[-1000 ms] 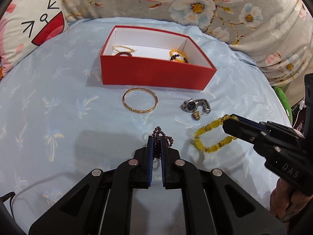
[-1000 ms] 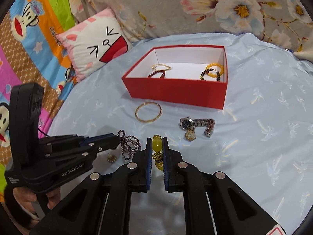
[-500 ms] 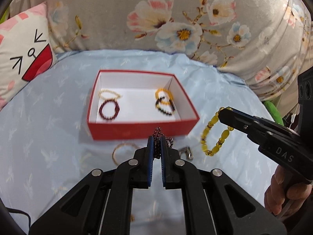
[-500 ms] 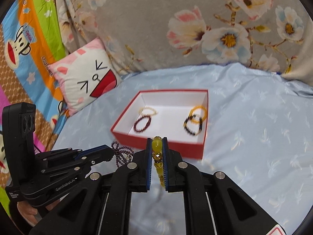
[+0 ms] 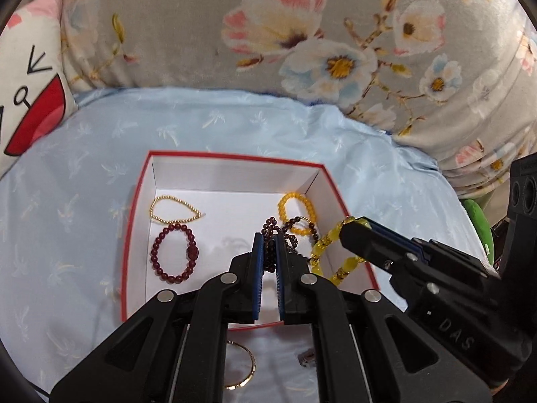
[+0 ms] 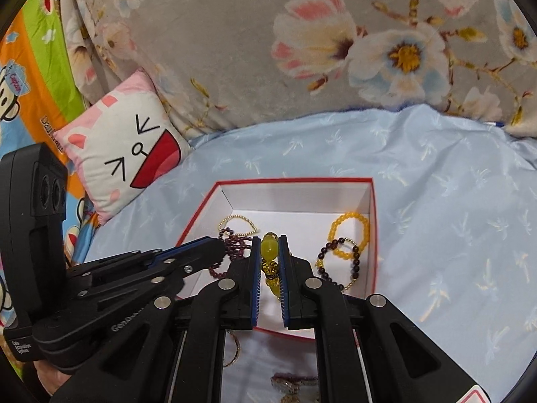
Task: Organize jewelry
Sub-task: 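Carry both bracelets into the red box and open both tools, then withdraw both open tools from the box toward the bangle and watch, then grasp the gold bangle with the left tool while the right tool grasps the silver watch, then lift the gold bangle and silver watch off the sheet with both tools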
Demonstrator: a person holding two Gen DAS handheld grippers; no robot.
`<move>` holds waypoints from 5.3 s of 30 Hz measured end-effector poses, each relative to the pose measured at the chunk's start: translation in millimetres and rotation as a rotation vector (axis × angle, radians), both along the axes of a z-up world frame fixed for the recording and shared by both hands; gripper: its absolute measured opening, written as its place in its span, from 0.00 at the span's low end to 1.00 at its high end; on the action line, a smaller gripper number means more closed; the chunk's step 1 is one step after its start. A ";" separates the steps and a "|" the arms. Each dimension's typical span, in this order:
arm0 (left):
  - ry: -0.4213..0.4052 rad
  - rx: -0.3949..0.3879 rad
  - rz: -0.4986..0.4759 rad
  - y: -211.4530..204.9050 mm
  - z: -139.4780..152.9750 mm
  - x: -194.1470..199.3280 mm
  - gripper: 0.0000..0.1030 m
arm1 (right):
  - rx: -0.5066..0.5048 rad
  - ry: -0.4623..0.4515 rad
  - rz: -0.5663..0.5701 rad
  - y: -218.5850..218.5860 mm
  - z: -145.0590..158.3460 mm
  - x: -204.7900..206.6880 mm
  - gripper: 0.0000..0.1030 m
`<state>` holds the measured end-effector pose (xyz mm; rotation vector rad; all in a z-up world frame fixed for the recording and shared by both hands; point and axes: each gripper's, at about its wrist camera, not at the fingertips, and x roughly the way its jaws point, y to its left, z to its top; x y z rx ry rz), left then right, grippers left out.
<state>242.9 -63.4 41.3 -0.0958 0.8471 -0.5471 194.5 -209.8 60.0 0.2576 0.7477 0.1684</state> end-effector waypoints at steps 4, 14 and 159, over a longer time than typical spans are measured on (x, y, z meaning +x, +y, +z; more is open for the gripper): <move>0.048 0.009 0.013 1.3 -23.7 12.3 0.06 | 0.009 0.048 0.008 2.8 -23.9 11.1 0.09; 0.024 0.095 0.090 6.8 -44.3 20.7 0.45 | -0.084 0.073 -0.064 -7.7 -51.7 14.8 0.39; 0.046 0.228 0.114 33.3 -86.4 -89.7 0.57 | -0.182 0.220 0.157 31.3 -101.2 -67.0 0.11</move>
